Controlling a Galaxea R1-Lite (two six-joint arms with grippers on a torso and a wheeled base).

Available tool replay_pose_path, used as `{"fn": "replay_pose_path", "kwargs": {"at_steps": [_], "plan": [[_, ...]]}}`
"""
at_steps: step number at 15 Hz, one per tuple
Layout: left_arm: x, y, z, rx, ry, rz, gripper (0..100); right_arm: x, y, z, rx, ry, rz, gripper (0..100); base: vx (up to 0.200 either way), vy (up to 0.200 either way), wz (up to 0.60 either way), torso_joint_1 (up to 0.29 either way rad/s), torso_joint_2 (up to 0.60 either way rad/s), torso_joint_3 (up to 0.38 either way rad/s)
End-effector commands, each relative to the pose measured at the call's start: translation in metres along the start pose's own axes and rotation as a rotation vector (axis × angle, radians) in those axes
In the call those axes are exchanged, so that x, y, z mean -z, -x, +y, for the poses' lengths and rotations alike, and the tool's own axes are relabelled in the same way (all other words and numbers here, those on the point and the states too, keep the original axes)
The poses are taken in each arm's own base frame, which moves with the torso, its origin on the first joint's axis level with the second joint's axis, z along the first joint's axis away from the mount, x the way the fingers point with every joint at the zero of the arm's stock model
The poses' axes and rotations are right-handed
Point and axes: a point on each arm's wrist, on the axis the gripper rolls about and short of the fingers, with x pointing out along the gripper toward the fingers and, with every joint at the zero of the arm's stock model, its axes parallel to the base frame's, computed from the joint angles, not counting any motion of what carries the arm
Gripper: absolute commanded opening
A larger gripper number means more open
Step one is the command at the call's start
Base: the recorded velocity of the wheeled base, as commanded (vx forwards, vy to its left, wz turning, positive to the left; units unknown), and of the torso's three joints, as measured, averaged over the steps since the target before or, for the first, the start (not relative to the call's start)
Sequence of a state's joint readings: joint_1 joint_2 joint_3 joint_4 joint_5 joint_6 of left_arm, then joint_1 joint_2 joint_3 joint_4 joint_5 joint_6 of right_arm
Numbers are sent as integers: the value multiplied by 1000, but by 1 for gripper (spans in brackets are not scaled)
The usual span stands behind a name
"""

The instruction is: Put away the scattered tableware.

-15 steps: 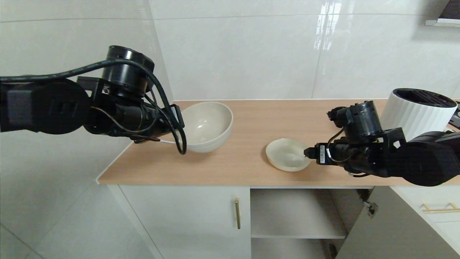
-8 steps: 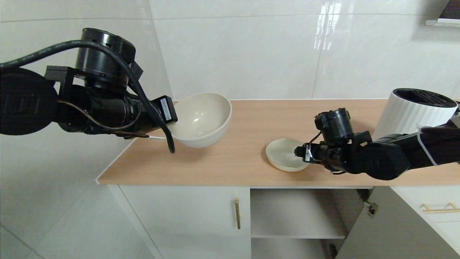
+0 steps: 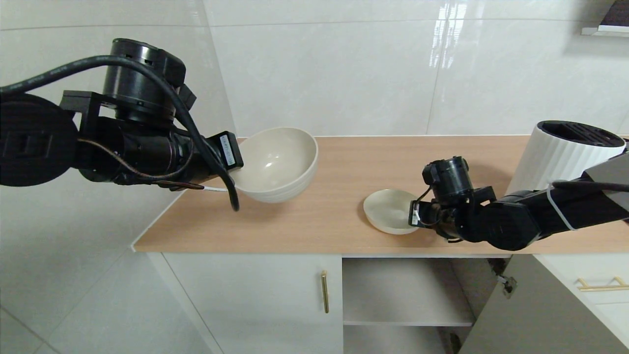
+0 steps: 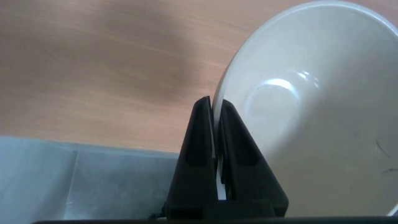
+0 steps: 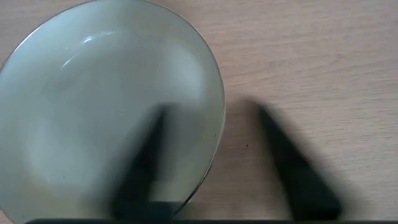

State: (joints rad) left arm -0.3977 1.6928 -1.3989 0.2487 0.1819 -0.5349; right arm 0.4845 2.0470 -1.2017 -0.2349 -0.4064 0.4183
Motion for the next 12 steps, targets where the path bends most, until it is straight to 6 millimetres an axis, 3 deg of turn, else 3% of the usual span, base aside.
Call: {"fn": "replay_pose_path", "kwargs": {"at_steps": [1, 4, 7, 9, 12], "plan": [[0, 1, 0, 0, 1, -3, 0, 1, 1, -1, 2, 1, 2, 0, 0, 0, 0, 0, 0, 0], [0, 2, 0, -5, -3, -6, 0, -9, 21, -6, -11, -10, -28, 0, 0, 0, 0, 0, 0, 0], [-2, 11, 1, 0, -4, -20, 0, -31, 79, -9, -90, -26, -102, 0, 0, 0, 0, 0, 0, 0], [2, 22, 6, -1, -6, -19, 0, -35, 116, -18, -101, 18, -82, 0, 0, 0, 0, 0, 0, 0], [20, 41, 14, 6, -105, 12, 0, -22, 158, -28, -141, 45, -97, 0, 0, 0, 0, 0, 0, 0]]}}
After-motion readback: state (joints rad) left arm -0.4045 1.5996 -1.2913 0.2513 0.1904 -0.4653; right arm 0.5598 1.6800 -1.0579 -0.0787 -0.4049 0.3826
